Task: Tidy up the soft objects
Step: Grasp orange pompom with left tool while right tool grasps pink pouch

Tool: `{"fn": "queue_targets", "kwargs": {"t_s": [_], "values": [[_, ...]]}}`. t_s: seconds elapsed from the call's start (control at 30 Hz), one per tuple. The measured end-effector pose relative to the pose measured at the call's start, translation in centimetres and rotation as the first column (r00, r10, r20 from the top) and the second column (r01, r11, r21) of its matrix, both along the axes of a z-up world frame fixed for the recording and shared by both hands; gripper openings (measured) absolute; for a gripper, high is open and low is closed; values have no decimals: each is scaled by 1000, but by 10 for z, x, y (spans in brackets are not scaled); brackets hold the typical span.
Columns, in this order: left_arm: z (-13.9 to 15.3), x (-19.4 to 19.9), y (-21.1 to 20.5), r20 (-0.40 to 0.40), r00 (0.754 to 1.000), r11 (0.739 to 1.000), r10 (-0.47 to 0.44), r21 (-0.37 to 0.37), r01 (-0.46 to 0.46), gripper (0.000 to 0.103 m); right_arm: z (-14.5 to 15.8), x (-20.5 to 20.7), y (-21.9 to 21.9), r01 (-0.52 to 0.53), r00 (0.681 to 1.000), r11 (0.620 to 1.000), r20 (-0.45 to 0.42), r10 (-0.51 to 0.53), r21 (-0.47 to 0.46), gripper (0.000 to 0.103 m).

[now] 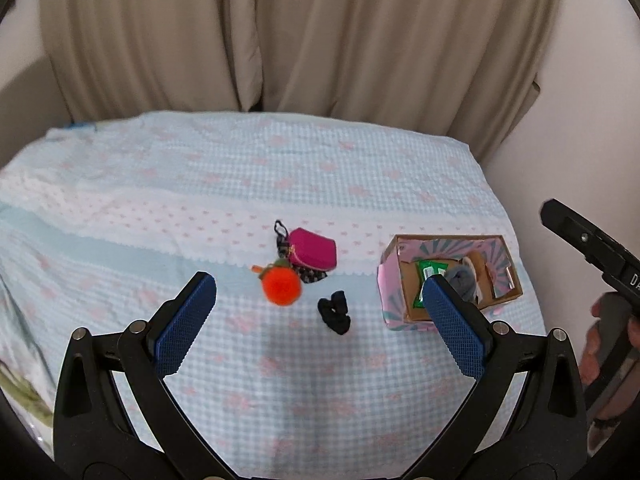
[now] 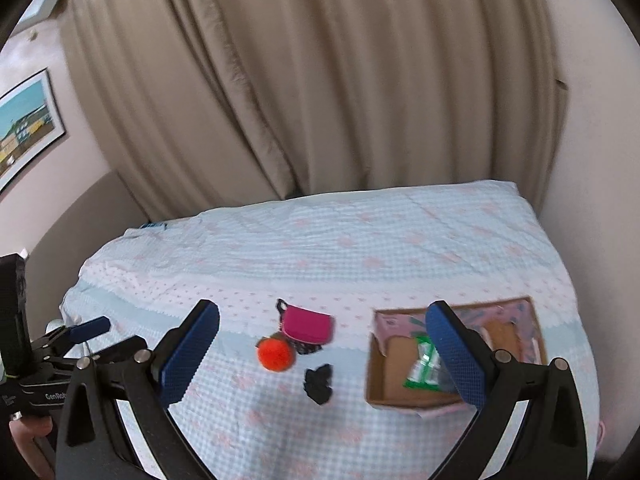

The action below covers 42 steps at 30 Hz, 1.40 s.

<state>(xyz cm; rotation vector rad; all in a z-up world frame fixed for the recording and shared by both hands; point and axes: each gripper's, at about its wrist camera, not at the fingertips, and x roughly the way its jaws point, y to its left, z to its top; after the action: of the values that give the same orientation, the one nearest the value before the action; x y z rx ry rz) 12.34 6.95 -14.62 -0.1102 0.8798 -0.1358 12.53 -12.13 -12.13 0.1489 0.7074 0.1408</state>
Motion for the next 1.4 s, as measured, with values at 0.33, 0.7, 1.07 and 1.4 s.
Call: {"fn": "queue_targets", "kwargs": {"t_s": [0.33,0.7,1.07,1.4], "values": [[-99,54,8,-65,995,997,79,-19,-80,103,-76,80,27,-217,975,976,-57,216,-22,103],[-241,107,7,-164,956,968,242,-27,-250,100,-198,175,64,-560,820,817,-229,524,-138,103],[-320,152,20,-229,935,961,270,-3,-278,95,-287,232,115,-857,508,477,-471,721,-194,103],[-350,169,24,-296,920,960,258,-27,-278,83,-341,244,144,-951,307,246,-617,724,-185,92]]}}
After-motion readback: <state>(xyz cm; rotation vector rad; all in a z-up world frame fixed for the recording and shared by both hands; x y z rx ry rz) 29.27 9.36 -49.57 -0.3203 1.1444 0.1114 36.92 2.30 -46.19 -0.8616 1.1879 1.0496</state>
